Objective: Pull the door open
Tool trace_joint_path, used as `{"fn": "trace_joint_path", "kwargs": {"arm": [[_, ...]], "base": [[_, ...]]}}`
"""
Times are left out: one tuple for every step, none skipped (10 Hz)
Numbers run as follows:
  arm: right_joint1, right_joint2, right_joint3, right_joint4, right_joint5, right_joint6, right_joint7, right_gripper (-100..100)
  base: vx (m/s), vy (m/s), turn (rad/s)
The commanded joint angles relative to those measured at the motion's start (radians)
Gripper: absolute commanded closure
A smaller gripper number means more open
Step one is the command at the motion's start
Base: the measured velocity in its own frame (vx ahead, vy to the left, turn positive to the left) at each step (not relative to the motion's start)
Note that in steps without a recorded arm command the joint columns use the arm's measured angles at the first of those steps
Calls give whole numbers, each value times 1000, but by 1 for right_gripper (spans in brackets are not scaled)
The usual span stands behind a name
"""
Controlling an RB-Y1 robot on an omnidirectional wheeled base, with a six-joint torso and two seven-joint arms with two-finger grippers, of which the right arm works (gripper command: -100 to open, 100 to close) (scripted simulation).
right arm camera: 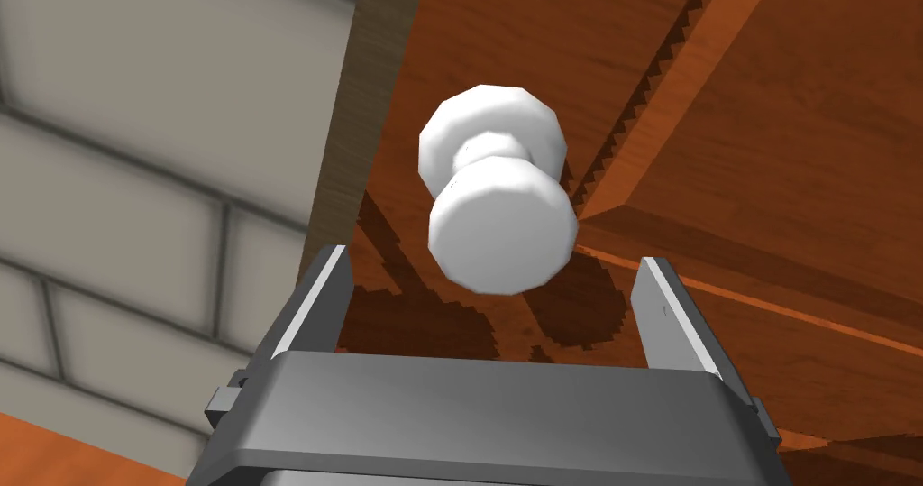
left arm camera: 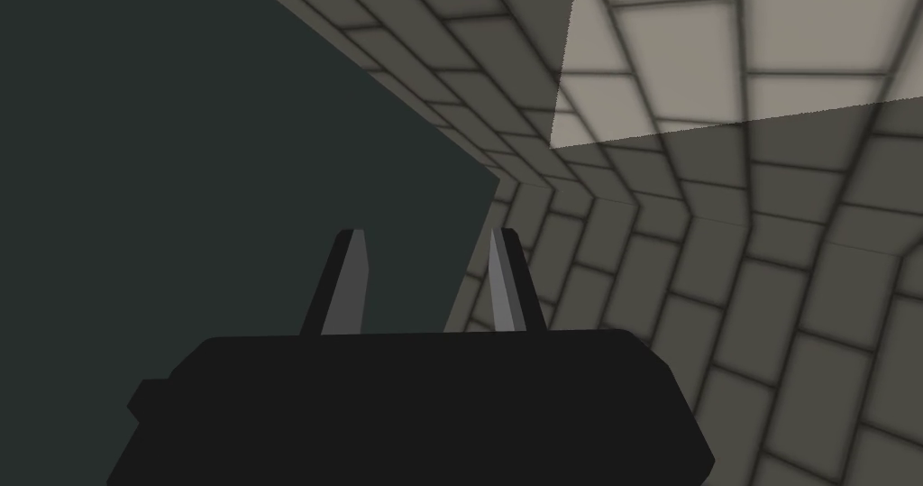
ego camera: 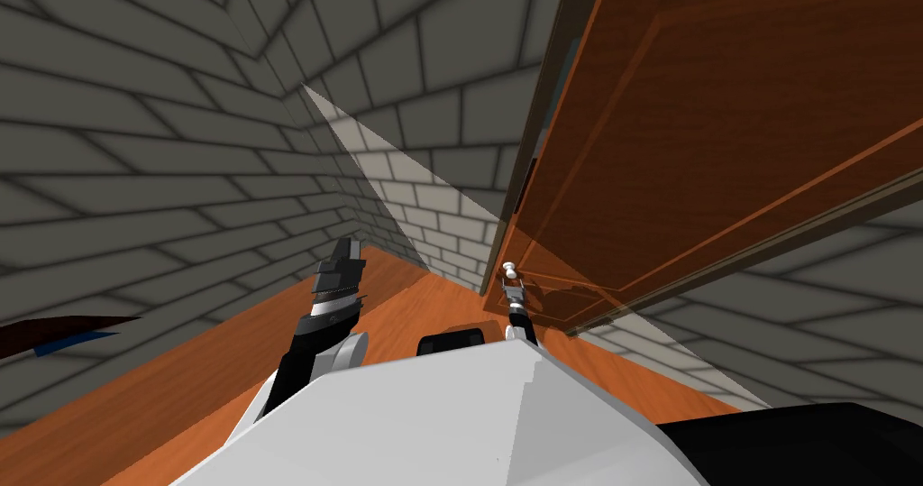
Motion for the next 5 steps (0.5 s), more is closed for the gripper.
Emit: {"fn": "trace_joint_path", "kwargs": {"arm": [[2,4,7,-10,-20,5,-44,-100],[3,8,12,-17,-36,9,-73,-100],[4,12,17,-24,-50,12,-101,-100],[5,15,22,-30,-64,15,-130,-100],[6,17,26,-35,-76,17,-157,-100]], "base": [[-56,-15,32],[-81,-20,66],[-84,-23,51],[-93,-13,56],[-90,-12,45]]}}
